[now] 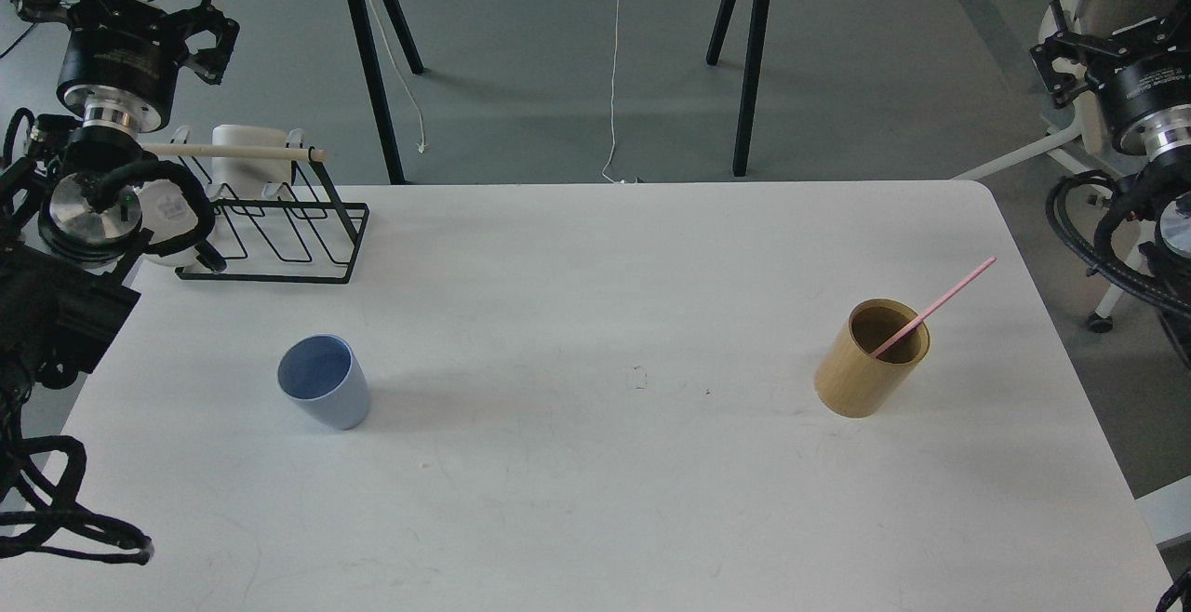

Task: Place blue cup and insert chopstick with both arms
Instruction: 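Reach the left gripper down toward the blue cup, then grasp the blue cup with the left gripper, then carry the blue cup toward the tan holder and lower it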

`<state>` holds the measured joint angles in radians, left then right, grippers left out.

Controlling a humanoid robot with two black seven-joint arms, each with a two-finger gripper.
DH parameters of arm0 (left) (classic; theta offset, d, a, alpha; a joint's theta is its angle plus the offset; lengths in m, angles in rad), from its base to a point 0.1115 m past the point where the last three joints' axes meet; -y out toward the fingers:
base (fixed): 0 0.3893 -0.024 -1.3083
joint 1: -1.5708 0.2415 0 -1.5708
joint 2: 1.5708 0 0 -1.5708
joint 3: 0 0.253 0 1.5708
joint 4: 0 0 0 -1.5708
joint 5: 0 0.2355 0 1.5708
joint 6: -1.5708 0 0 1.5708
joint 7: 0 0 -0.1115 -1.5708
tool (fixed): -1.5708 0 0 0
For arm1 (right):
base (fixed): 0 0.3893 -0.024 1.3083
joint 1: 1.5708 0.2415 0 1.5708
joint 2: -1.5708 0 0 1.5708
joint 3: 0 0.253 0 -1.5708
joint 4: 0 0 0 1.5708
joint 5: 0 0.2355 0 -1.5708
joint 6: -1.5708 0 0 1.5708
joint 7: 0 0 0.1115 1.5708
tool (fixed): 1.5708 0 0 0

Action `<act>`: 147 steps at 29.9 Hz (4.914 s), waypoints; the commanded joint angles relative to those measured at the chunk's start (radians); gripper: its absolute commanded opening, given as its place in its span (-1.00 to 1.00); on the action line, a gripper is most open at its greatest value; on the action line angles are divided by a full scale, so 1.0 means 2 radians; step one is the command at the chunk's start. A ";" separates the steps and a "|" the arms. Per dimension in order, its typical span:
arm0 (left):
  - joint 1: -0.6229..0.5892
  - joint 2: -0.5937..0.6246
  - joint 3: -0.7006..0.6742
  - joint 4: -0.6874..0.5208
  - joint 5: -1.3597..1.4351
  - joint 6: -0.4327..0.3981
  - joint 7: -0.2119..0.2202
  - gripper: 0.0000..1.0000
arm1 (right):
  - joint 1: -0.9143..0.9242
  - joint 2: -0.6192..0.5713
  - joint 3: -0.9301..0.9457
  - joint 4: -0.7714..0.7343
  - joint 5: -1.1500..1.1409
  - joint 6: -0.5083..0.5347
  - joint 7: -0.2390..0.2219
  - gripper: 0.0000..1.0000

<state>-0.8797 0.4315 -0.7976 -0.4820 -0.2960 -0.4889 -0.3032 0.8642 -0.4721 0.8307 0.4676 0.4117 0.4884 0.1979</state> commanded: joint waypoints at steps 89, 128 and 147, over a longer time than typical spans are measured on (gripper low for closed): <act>0.084 0.238 0.257 -0.366 1.202 0.119 -0.093 -0.98 | -0.046 -0.009 0.016 0.080 -0.003 0.000 0.008 0.98; -0.003 -0.126 0.283 -0.343 1.239 0.000 -0.002 -0.88 | 0.027 -0.055 0.009 0.080 -0.004 0.000 0.002 0.98; -0.002 -0.105 0.283 -0.352 1.239 0.000 -0.003 -0.80 | 0.024 -0.055 0.008 0.080 -0.004 0.000 0.002 0.98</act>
<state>-0.8855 0.2215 -0.2329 -1.1850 2.1818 -0.4888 -0.3087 0.9116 -0.5829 0.8468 0.6277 0.4034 0.4887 0.2025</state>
